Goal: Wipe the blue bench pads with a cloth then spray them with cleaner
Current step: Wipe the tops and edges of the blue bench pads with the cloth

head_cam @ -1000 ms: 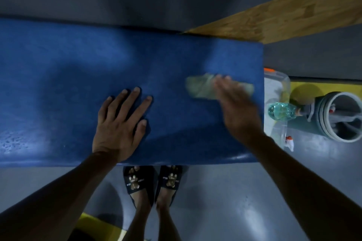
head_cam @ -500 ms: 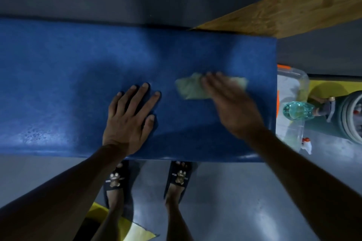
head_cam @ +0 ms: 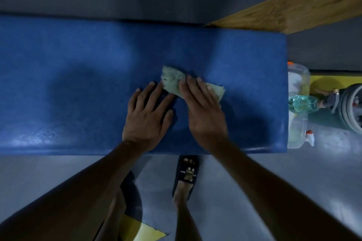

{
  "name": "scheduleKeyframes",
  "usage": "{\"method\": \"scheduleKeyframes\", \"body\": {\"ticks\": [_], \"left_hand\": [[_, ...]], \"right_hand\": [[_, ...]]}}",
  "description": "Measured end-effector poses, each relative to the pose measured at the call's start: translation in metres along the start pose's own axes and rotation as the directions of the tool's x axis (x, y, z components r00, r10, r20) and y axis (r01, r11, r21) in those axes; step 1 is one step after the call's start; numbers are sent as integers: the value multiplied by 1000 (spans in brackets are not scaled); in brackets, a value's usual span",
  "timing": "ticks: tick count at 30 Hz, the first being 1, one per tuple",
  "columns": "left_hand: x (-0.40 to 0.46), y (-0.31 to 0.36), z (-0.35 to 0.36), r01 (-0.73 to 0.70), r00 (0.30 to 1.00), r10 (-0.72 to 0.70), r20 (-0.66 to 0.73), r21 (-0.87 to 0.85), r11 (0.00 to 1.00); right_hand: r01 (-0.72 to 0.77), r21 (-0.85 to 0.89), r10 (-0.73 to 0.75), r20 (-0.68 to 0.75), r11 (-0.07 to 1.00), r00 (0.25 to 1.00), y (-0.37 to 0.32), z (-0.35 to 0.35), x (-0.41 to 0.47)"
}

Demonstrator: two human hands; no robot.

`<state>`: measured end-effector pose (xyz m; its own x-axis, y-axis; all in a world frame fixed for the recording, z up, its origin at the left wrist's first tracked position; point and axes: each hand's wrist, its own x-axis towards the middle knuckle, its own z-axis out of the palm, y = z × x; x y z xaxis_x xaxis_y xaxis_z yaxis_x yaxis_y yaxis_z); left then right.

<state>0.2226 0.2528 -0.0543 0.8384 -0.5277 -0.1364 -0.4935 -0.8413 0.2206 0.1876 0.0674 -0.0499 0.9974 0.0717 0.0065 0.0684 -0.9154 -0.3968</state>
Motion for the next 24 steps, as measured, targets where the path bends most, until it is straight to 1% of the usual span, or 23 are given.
{"method": "scheduleKeyframes", "body": {"ticks": [1, 2, 3, 4, 5, 6, 7, 8, 9, 10, 11, 12, 13, 14, 15, 16, 17, 18, 19, 20, 21, 22, 24], "left_hand": [[-1, -2, -2, -25, 999, 24, -32, -38, 999], [-1, -5, -6, -48, 997, 42, -68, -84, 995], [-3, -9, -10, -67, 994, 55, -98, -127, 990], [-5, -15, -15, -84, 991, 66, -119, -157, 984], [-8, -23, -21, -93, 989, 71, -133, -163, 982], [-13, -33, -27, -87, 987, 65, -150, -145, 986], [-18, -46, -33, -67, 984, 46, -170, -122, 990], [-23, -60, -38, -40, 982, 20, -188, -103, 994], [-29, -77, -42, -13, 980, -5, -200, -86, 996], [-36, -93, -44, 8, 979, -22, -202, -70, 998], [-43, -109, -45, 24, 980, -34, -197, -54, 998], [-50, -123, -45, 38, 982, -44, -185, -40, 998], [-57, -134, -44, 44, 985, -48, -166, -26, 999], [-64, -142, -42, 41, 989, -42, -142, -11, 999], [-69, -148, -40, 31, 992, -31, -122, 0, 1000], [-72, -151, -37, 21, 993, -20, -114, 0, 1000], [-74, -152, -35, 15, 993, -15, -118, -5, 1000], [-75, -152, -33, 15, 992, -16, -127, -10, 1000], [-74, -151, -32, 17, 991, -18, -135, -9, 1000], [-74, -150, -29, 20, 990, -21, -140, -5, 1000], [-74, -151, -28, 21, 990, -21, -140, 2, 1000], [-74, -152, -27, 22, 991, -20, -132, 10, 1000], [-75, -154, -25, 25, 994, -23, -104, 22, 999]], "right_hand": [[126, -38, -123, 60, 991, 991, 19, -10, -3], [208, -78, -199, 111, 975, 974, 42, -21, -4], [224, -116, -206, 144, 968, 968, 64, -32, -4], [170, -144, -148, 149, 975, 978, 83, -41, -5], [64, -139, -49, 114, 988, 992, 94, -49, -9], [-64, -94, 67, 33, 993, 997, 98, -52, -13], [-192, -32, 189, -71, 981, 979, 94, -49, -16], [-320, 38, 322, -175, 947, 930, 81, -40, -16], [-456, 108, 468, -266, 883, 843, 61, -27, -12], [-568, 173, 590, -341, 805, 732, 36, -11, -5], [-631, 224, 661, -390, 743, 641, 9, 6, 3], [-646, 232, 675, -419, 727, 608, -20, 22, 10], [-616, 198, 631, -437, 763, 641, -50, 36, 14], [-532, 140, 536, -426, 835, 729, -79, 50, 10], [-397, 92, 403, -355, 913, 844, -104, 59, 1], [-242, 57, 248, -239, 969, 939, -122, 61, -10], [-84, 21, 86, -125, 996, 988, -129, 57, -21], [58, -24, -58, -8, 998, 998, -123, 48, -28], [178, -70, -171, 90, 982, 981, -106, 37, -31], [233, -94, -217, 154, 968, 964, -85, 26, -32], [217, -113, -196, 174, 970, 965, -63, 16, -32], [127, -133, -105, 165, 983, 981, -41, 7, -34], [-147, -95, 150, 26, 985, 988, -10, -6, -42]]}}
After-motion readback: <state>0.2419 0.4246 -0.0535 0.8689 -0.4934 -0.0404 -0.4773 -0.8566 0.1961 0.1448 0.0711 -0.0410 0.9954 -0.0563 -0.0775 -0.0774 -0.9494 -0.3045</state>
